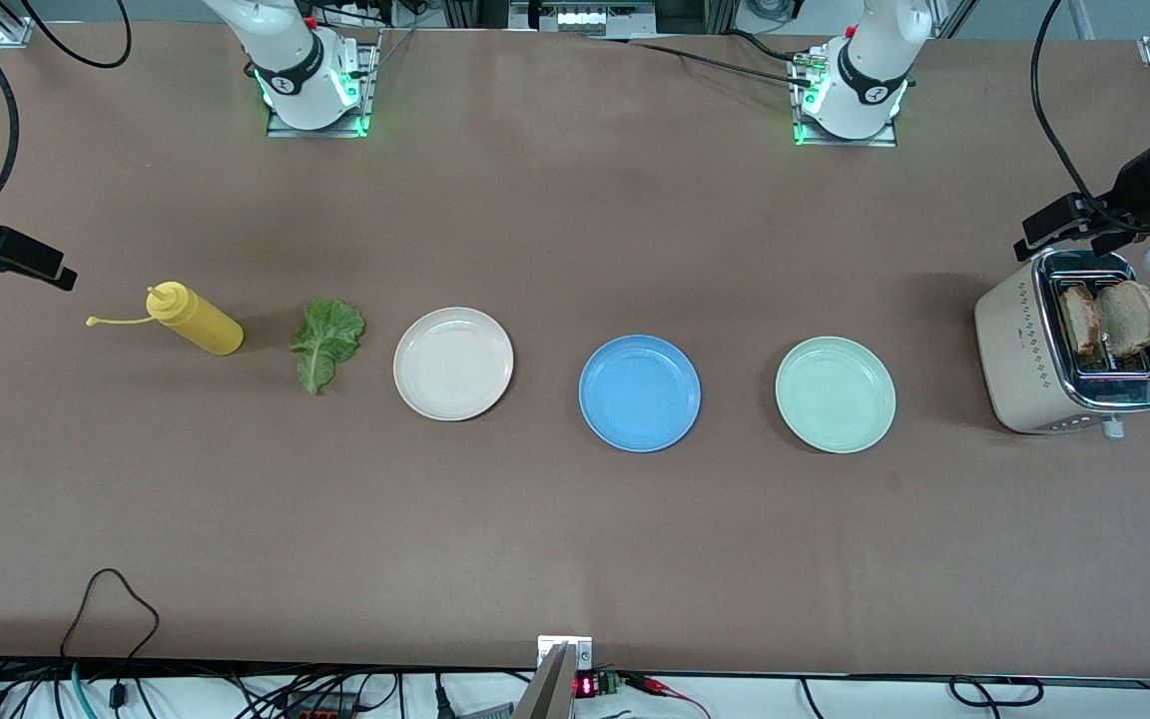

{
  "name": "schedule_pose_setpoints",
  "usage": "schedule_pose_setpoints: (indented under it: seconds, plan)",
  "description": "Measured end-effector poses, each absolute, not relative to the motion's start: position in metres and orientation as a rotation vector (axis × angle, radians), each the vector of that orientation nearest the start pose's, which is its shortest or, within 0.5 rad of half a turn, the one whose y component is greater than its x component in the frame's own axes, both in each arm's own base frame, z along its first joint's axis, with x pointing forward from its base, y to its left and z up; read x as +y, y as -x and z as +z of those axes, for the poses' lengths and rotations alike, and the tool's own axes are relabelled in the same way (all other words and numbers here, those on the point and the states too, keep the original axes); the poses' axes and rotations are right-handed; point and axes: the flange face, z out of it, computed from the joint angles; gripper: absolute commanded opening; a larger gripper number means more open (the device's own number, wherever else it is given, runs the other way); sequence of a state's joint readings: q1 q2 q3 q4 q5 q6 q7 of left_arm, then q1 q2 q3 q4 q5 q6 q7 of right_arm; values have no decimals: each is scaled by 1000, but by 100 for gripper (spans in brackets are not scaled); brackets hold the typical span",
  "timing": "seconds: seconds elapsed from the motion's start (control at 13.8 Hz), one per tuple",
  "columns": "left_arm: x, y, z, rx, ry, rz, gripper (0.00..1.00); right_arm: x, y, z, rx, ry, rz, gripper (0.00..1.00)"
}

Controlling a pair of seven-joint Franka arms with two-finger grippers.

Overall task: Make sandwich in blue plate with both arms
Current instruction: 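Reach the left gripper to the bread slices in the toaster, then grasp a bread slice with the left gripper and lift it out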

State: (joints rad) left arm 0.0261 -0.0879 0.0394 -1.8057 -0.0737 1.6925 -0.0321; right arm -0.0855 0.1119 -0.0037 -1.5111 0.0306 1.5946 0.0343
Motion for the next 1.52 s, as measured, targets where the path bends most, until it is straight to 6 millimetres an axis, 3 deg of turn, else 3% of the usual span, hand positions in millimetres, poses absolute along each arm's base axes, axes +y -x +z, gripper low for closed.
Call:
schedule_pose_setpoints:
  seconds: [0.29, 0.43, 0.8, 0.94, 1.52]
  plan:
    - [31, -530, 569, -167, 3194, 47, 100, -49, -588, 591, 194, 3104, 43, 100]
    - [49, -534, 559, -188, 3186, 60, 100, -49, -588, 591, 194, 3104, 43, 100]
    - [171, -548, 487, -169, 3190, 85, 100, -49, -588, 591, 194, 3104, 43, 100]
    - [198, -547, 466, -176, 3194, 111, 100, -49, -588, 591, 194, 3104, 43, 100]
    - [217, -546, 407, -228, 3214, 297, 88, -49, -588, 591, 192, 3104, 43, 100]
